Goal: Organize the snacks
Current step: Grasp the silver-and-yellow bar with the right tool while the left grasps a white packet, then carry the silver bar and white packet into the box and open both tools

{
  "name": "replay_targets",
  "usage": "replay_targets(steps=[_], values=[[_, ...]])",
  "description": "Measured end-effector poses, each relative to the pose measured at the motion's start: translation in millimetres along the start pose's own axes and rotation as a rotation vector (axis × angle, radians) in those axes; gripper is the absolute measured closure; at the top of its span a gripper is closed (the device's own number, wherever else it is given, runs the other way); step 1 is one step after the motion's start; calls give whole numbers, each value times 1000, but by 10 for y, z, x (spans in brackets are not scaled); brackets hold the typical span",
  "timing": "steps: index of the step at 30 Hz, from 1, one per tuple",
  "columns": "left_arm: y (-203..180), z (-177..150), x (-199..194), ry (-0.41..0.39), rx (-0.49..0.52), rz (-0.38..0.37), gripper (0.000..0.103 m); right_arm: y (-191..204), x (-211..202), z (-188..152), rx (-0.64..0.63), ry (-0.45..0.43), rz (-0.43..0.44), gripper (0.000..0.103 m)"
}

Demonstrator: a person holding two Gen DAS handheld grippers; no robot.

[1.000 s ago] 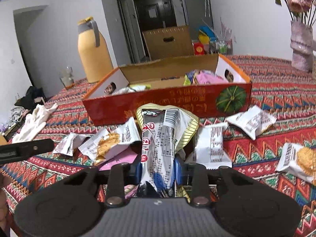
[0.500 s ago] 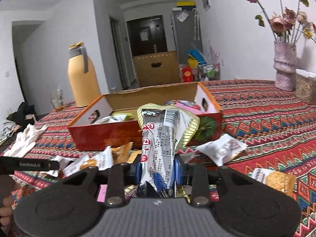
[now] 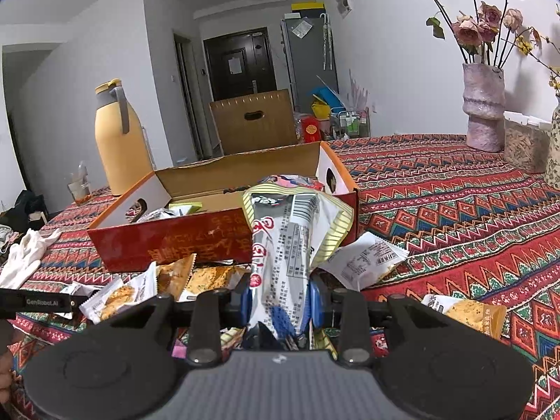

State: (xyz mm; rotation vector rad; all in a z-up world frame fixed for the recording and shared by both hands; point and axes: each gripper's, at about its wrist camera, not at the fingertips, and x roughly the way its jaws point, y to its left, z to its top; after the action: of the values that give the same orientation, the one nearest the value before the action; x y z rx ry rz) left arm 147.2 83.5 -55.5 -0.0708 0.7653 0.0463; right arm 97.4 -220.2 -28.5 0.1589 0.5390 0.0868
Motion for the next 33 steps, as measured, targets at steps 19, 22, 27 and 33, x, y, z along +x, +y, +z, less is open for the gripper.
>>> replay_targets(steps=[19, 22, 27, 33], values=[[-93, -5, -249, -81, 44, 2, 56, -28, -87, -11, -3, -10, 9, 72], [-129, 10, -320, -96, 44, -5, 56, -21, -97, 7, -10, -18, 11, 72], [-230, 73, -457, -131, 51, -20, 56, 2, -110, 84, -29, -36, 13, 72], [-359, 206, -563, -165, 41, -42, 56, 27, -74, 214, -42, -57, 25, 72]])
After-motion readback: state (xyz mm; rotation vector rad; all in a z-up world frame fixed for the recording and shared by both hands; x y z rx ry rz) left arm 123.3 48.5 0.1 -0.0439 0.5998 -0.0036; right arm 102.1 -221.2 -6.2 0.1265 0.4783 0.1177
